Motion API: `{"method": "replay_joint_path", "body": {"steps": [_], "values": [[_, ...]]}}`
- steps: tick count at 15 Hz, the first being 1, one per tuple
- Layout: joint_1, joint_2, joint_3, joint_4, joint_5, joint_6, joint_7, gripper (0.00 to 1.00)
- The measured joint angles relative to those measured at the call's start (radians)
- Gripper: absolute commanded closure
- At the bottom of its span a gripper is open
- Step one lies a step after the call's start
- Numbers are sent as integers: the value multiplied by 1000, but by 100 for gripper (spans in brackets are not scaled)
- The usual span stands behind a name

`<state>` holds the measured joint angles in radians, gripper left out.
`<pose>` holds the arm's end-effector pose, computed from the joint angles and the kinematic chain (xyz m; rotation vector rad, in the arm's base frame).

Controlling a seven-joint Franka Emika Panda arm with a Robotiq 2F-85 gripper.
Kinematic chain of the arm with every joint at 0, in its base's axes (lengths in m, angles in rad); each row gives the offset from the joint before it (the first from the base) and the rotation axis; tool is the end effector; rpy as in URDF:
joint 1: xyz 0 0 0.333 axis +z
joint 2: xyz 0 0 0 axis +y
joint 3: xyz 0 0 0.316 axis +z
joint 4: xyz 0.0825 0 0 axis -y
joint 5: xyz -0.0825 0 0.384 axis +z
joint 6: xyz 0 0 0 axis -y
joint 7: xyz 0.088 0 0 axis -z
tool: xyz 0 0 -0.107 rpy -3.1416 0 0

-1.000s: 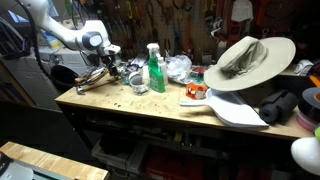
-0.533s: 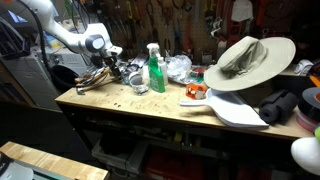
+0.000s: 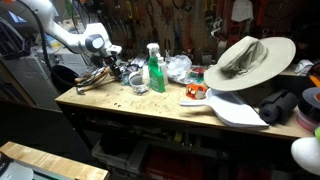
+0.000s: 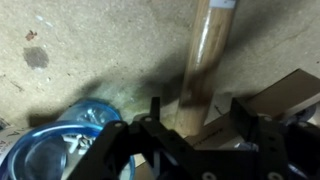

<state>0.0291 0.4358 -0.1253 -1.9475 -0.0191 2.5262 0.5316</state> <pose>0.6321 -0.0567 0.2712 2.9638 -0.9128 0.2428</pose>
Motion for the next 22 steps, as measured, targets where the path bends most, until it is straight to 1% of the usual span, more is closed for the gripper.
{"method": "replay_joint_path", "body": {"steps": [2, 4, 5, 6, 7, 8, 9, 10, 12, 13, 14, 15, 16, 17, 22], "values": [[8, 6, -7, 5, -6, 6, 0, 73], [14, 12, -13, 7, -14, 11, 0, 70], [17, 15, -17, 8, -16, 14, 2, 62], [19, 17, -19, 9, -18, 18, 5, 61], [22, 18, -22, 10, -20, 19, 5, 54], [25, 19, -25, 10, -23, 20, 5, 55], [26, 22, -29, 10, -26, 22, 5, 55], [28, 25, -32, 11, -28, 24, 5, 47], [29, 29, -37, 11, -30, 24, 5, 50], [29, 29, -38, 11, -30, 24, 5, 56], [29, 29, -39, 11, -30, 24, 5, 71], [29, 29, -39, 11, -30, 24, 4, 82], [29, 29, -38, 13, -29, 24, 4, 90], [29, 29, -38, 15, -28, 24, 6, 92], [29, 17, -42, 19, -29, 15, 6, 92]]}}
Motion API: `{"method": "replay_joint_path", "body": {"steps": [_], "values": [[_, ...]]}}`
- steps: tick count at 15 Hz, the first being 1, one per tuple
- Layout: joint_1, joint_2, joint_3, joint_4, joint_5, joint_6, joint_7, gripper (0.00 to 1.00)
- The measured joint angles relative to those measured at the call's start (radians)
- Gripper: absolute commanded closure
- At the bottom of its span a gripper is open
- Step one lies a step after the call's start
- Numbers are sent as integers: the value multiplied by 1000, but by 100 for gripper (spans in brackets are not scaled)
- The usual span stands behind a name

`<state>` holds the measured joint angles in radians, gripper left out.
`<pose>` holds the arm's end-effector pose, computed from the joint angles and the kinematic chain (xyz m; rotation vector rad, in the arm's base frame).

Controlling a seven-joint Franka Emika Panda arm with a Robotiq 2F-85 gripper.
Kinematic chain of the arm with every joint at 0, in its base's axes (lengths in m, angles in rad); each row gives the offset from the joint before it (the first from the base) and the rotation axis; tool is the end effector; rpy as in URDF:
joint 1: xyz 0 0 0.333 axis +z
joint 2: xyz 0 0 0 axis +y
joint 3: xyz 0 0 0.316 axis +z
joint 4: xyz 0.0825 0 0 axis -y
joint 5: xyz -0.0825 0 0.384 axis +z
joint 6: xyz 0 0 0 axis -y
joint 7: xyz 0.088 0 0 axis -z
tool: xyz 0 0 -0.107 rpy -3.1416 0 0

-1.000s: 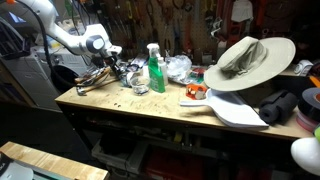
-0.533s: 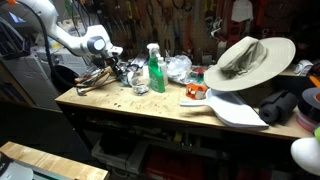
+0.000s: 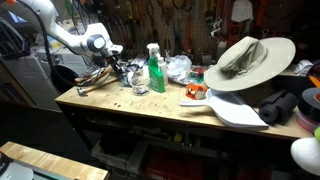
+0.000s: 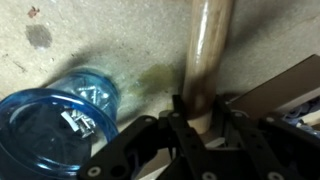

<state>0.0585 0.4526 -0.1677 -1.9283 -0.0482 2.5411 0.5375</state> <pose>0.6381 -0.0631 0.2719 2.9334 -0.8857 0.2813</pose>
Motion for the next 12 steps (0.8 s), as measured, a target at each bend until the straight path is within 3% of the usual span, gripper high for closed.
{"method": "replay_joint_path", "body": {"steps": [12], "values": [[46, -241, 8, -67, -96, -112, 46, 92]]}}
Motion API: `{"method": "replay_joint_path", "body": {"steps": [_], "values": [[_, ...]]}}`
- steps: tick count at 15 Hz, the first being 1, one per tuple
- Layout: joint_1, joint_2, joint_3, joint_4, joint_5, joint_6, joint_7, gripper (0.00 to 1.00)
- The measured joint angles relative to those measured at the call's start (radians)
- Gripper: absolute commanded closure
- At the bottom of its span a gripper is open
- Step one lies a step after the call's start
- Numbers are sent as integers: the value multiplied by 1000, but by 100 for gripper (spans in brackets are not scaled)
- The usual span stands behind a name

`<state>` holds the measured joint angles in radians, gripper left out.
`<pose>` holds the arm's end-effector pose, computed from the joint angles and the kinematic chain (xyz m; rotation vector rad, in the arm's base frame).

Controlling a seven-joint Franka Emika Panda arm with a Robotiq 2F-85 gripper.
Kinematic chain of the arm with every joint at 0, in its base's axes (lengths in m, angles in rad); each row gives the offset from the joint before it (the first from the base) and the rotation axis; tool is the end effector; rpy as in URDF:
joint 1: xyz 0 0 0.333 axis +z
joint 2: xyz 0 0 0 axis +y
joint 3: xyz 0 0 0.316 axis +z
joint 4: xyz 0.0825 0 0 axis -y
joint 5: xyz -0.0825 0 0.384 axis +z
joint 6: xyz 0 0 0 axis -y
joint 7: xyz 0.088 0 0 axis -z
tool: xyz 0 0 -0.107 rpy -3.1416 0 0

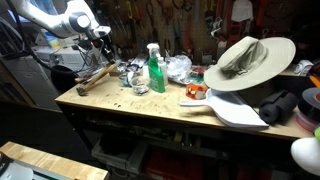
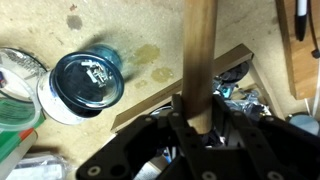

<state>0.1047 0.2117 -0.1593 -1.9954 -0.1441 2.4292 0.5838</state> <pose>0.6135 -0.0303 0.3794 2.9347 -0.8004 0.3846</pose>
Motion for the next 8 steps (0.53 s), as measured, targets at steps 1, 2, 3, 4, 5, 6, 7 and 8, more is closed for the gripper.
{"method": "replay_joint_path", "body": {"steps": [1, 2, 3, 4, 5, 6, 7, 8], "values": [[0, -22, 1, -7, -5, -5, 7, 92], [-1, -43, 2, -12, -12, -9, 16, 92], [-2, -64, 3, -19, -21, -13, 26, 92], [-4, -84, 6, -26, -32, -18, 38, 92], [-6, -102, 8, -33, -42, -22, 51, 92], [-9, -119, 11, -38, -54, -25, 65, 92], [-14, -135, 14, -43, -66, -26, 81, 92], [-21, -148, 18, -49, -74, -27, 93, 92]]}}
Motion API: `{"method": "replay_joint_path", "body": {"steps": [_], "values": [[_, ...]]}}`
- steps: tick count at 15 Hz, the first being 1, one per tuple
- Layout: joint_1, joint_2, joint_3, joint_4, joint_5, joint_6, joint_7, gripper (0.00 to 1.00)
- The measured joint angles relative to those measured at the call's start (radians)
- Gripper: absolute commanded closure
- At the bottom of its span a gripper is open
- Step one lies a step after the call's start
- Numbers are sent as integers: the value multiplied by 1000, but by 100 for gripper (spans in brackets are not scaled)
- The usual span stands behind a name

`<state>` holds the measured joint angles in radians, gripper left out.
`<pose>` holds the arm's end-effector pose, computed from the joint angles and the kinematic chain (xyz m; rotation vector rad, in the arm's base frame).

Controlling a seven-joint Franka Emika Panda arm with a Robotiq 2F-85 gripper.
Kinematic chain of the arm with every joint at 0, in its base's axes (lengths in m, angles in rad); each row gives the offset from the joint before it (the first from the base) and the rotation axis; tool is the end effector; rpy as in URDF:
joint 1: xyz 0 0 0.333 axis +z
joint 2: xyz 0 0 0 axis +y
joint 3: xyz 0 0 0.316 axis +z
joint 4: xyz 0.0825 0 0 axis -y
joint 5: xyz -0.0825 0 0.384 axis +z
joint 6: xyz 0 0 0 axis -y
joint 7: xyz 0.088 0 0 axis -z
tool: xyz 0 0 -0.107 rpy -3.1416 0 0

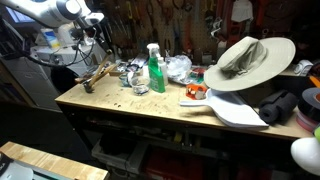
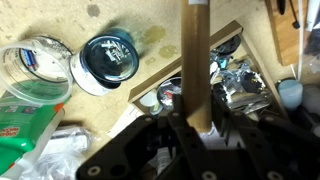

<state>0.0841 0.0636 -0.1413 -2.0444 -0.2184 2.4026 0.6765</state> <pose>0.5889 -0.0341 0.4412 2.8874 -0.8808 0.5087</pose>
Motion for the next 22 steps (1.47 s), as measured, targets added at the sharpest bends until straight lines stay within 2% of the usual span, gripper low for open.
{"method": "replay_joint_path", "body": {"steps": [8, 12, 17, 22], "values": [[-58, -57, 27, -7, -5, -14, 100, 92], [-74, -70, 40, 1, -8, -14, 215, 92], [-79, -84, 68, 3, -69, -19, 406, 92], [-78, -106, 120, 13, -89, -90, 537, 92]]}}
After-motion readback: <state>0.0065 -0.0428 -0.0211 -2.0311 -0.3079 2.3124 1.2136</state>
